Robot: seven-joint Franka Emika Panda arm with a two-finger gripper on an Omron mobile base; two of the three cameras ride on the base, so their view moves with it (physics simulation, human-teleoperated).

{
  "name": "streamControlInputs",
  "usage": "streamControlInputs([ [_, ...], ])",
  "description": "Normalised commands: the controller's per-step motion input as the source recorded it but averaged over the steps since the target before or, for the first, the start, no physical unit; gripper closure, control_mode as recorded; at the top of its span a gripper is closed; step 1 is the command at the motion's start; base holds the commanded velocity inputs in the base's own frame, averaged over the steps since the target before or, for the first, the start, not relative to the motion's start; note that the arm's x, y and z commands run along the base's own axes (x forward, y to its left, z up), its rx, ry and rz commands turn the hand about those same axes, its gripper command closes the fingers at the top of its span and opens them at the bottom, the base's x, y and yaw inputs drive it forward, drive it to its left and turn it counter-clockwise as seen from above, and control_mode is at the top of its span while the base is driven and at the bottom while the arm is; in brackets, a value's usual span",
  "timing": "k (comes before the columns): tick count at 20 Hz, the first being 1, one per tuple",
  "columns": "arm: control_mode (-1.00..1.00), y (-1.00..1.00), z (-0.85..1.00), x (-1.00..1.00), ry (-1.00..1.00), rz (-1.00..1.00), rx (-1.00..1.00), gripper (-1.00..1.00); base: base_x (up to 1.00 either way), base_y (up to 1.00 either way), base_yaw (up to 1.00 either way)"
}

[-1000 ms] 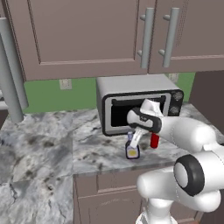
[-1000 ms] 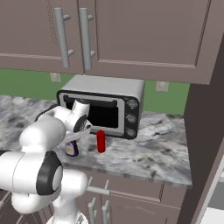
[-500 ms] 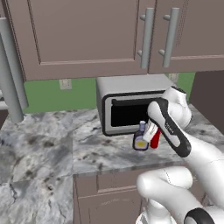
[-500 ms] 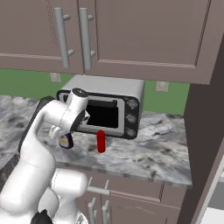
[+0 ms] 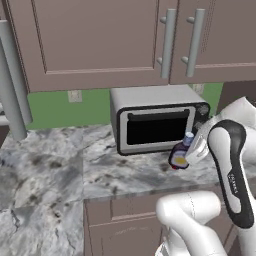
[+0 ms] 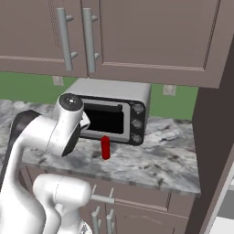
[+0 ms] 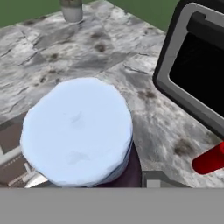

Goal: Place the ketchup and condiment bottle from the counter to the top shelf of the fridge. If the existing items in the fridge are on the top shelf, move them to other shelves.

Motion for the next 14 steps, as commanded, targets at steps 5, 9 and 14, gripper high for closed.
streamControlInputs([
  [5,-1.0,0.0,0.95,-0.54,-0.01,-0.2,0.0,1.0,0.0,0.0,0.0],
  [9,-1.0,0.0,0.46,-0.36,0.0,-0.17,0.0,1.0,0.0,0.0,0.0],
  [14,1.0,-0.02,0.0,-0.08,0.0,-0.01,0.01,1.0,-0.53,-0.3,0.0],
])
